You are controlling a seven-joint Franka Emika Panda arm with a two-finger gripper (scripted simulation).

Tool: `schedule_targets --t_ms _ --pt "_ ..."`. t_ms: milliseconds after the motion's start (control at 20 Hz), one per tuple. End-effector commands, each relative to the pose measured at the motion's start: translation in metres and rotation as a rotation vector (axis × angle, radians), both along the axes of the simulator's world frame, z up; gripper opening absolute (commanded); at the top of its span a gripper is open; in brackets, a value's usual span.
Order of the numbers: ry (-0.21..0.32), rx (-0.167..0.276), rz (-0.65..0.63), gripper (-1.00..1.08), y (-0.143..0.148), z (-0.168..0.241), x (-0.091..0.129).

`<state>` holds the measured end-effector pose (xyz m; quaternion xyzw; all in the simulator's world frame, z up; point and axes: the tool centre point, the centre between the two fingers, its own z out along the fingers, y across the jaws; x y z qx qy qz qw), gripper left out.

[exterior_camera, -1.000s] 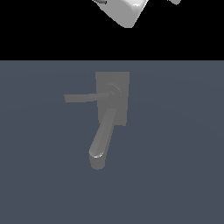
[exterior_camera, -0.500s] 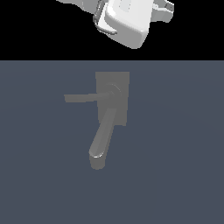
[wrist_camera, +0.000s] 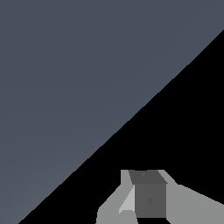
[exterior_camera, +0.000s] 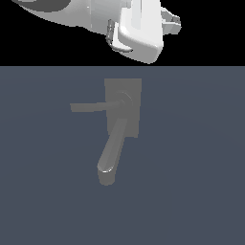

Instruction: Turn on the faucet by rotating a designated handle.

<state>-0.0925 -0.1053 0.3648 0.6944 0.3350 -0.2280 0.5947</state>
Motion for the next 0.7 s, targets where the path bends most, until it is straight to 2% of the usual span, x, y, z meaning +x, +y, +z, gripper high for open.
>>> schedule_targets --t_ms 0,300,650 --pt "0.004 -0.012 0.014 -1.00 0.001 -0.001 0.003" --pt "-0.034 -0.009 0.038 -1.00 0.006 0.010 0.007" --pt "-0.146 -0.002 0.100 -1.00 0.020 0.042 0.017"
